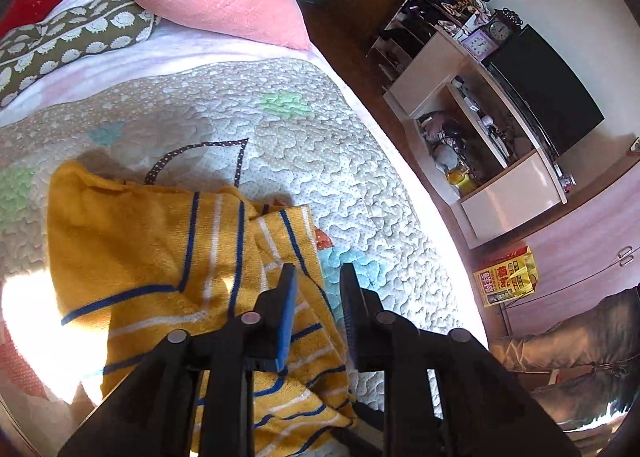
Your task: Fold small clothes
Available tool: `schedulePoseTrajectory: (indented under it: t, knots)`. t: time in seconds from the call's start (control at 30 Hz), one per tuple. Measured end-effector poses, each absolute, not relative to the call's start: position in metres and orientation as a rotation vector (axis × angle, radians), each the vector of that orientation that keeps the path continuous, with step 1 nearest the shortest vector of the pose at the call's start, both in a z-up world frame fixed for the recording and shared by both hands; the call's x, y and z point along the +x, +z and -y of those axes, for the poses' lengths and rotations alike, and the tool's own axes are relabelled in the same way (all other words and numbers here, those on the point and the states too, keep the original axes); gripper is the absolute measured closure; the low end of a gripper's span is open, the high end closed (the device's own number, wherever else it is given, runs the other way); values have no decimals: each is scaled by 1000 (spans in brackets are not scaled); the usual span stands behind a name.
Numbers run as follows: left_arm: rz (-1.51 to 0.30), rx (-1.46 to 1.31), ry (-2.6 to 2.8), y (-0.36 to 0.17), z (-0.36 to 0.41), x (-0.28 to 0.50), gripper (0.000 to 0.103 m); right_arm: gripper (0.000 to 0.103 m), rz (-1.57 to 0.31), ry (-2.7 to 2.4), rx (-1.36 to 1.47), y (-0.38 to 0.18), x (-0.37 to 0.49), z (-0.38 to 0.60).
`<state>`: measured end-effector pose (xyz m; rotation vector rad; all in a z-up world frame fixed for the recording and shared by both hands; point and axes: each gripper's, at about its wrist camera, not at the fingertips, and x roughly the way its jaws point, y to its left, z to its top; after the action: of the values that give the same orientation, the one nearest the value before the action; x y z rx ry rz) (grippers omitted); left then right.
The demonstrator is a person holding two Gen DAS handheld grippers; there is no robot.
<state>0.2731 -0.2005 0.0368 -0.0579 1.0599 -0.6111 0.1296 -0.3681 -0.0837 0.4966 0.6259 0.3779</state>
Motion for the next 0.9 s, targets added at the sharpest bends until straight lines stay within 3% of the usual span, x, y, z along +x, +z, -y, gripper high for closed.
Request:
schedulePoseTrajectory:
  t: [0.07, 0.2, 0.33, 0.6, 0.63, 0.67, 0.7, 0.9]
  knots:
    - [-1008, -35, -542, 48, 177, 260, 62, 72, -572, 338, 518, -73, 118, 383]
    - [-967, 30, -402, 36, 128, 228, 62, 72, -516, 385, 561, -44, 118, 393]
    - [-981, -38, -371, 11, 82, 188, 62, 69, -582, 483, 565, -22, 168, 376]
    - [-978, -166, -383, -14, 54, 137, 62, 67, -871, 491, 708, -61, 279, 346]
    - [-978, -164, -381, -16, 55, 135, 62, 68, -877, 522, 763, -66, 285, 345]
    - [-980, -159, -379, -18, 57, 134, 62, 91, -864, 556, 802, -68, 290, 346]
    - [-984, -152, -376, -21, 58, 134, 62, 96, -851, 560, 800, -65, 291, 347]
    - [-991, -80, -348, -34, 65, 136, 62, 97, -782, 392, 627, -31, 284, 362]
